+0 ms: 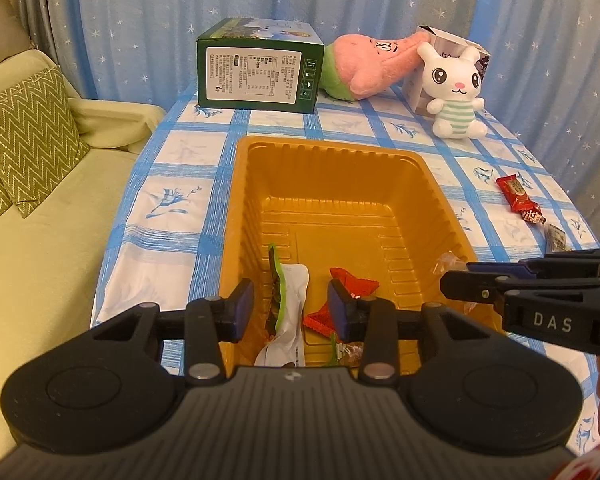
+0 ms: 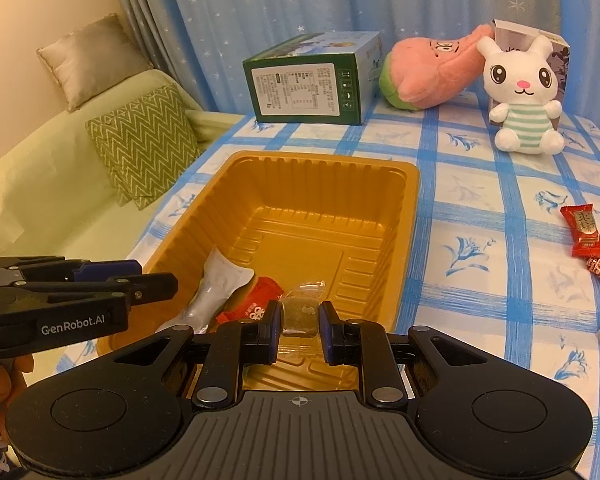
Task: Organize snacks
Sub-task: 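Open both tools to drop the bag and candy into the tray, then move both open tools away from the tray to the snack pile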
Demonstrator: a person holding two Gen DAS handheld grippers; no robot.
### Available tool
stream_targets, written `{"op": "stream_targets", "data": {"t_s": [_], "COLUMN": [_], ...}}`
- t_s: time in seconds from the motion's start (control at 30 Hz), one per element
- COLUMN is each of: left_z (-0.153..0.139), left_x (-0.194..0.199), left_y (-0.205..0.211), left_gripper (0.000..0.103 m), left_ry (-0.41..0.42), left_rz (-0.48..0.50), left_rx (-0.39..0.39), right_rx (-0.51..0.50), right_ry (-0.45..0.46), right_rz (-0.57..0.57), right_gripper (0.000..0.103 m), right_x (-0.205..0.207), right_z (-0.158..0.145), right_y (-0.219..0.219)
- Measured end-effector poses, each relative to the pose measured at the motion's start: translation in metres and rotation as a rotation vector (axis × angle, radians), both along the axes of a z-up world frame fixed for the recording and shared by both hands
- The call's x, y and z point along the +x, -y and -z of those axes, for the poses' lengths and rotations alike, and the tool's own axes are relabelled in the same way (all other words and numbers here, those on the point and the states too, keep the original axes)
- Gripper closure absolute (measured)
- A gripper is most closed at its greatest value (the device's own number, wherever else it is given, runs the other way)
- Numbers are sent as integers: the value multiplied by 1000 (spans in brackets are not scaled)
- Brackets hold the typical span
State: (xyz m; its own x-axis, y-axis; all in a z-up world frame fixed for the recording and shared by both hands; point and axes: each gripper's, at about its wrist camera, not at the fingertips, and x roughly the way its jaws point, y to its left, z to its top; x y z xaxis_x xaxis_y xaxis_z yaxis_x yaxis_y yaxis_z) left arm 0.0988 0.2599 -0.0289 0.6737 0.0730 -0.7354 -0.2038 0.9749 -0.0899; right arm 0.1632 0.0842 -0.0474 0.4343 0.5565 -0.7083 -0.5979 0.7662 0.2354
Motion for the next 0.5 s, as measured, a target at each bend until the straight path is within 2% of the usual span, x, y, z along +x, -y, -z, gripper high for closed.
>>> {"op": "stream_targets", "data": {"t_s": [0.17,0.27,0.33,0.37,0.5], "left_z": [0,0,-1,-2,-8], "left_x": [-3,-5,-8,-9,-18], "left_y": [-1,-2,-3,-3,-3], "left_gripper": [67,62,56,55,46], "left_ry": [0,-2,-3,-1,10], "left_rz": [-6,-11,-16,-17,-27], "left_rx": [-3,-5,-2,2,7], "right_rx": [13,39,37,40,63], "right_ry": [-4,-23,-7,0,9], "right_rz": [-5,-25,-9,9,61], "right_gripper": [82,80,53,35,34], "right_x": [1,2,1,1,-1], "right_z": [-2,-3,-5,-6,-13], "right_y": [-3,-6,-5,-2,16]}}
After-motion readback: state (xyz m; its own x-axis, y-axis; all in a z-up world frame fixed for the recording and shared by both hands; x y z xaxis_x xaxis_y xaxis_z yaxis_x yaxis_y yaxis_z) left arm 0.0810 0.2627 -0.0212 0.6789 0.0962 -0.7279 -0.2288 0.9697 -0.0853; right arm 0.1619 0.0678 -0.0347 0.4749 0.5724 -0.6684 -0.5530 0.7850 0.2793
